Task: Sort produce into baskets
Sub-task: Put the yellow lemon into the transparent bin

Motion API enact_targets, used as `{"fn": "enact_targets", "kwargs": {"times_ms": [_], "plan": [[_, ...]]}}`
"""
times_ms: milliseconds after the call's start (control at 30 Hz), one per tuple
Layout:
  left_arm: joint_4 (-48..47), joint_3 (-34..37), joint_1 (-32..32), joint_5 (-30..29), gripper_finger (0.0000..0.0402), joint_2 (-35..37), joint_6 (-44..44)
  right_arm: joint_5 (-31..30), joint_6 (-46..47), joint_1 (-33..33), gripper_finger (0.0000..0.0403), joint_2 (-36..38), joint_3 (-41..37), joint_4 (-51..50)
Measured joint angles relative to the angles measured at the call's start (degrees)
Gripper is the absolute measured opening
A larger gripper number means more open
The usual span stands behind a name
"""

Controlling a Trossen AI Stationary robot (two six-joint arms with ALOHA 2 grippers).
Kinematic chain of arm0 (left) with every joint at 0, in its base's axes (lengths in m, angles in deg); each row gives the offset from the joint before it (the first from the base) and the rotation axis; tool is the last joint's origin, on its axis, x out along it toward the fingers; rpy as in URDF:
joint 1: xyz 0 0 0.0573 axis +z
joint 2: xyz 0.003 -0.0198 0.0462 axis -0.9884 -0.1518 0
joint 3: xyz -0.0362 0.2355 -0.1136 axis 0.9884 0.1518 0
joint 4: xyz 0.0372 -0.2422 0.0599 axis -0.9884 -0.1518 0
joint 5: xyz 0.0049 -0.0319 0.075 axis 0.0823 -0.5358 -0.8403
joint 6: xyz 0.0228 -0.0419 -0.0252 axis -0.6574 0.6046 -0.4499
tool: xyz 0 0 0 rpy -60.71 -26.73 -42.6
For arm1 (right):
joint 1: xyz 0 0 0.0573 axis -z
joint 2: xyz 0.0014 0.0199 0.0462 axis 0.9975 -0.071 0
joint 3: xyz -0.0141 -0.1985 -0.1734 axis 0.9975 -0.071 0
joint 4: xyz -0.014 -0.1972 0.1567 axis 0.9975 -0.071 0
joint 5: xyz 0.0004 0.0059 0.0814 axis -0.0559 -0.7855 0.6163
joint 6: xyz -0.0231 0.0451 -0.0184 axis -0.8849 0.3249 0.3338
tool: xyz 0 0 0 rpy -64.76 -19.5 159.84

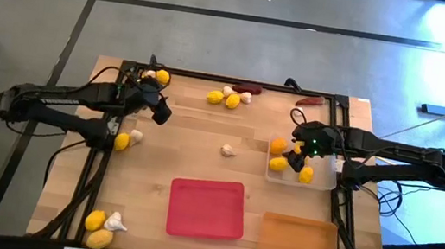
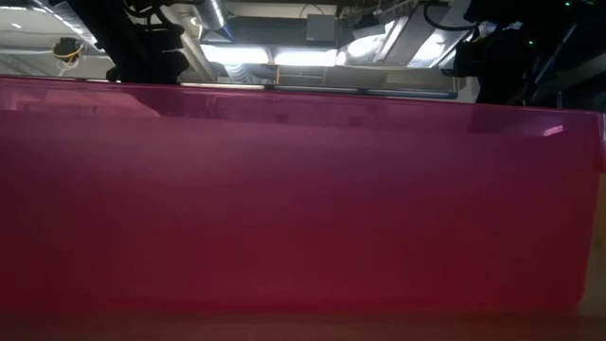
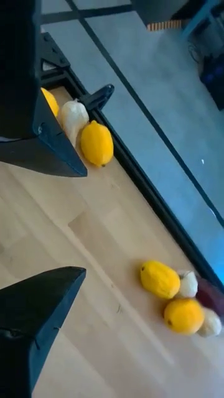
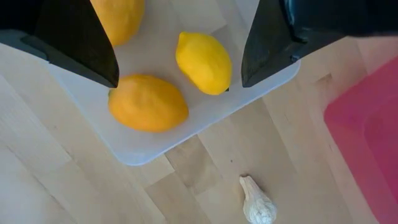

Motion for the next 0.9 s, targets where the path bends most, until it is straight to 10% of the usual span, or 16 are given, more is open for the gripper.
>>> {"fn": "enact_targets", "kwargs": {"times_ms": [233,900], "plan": [[-0.41,0.0,6.24,13.64,0.0273,-0.68,0.58,0.05,0.0,0.02,0.0331,0.0,0.0,0.0],[4.95,-0.02,19.36,10.98,0.029,-13.06,-6.63,1.52,-0.07,0.02,0.0331,-0.02,-0.02,-0.07]]}}
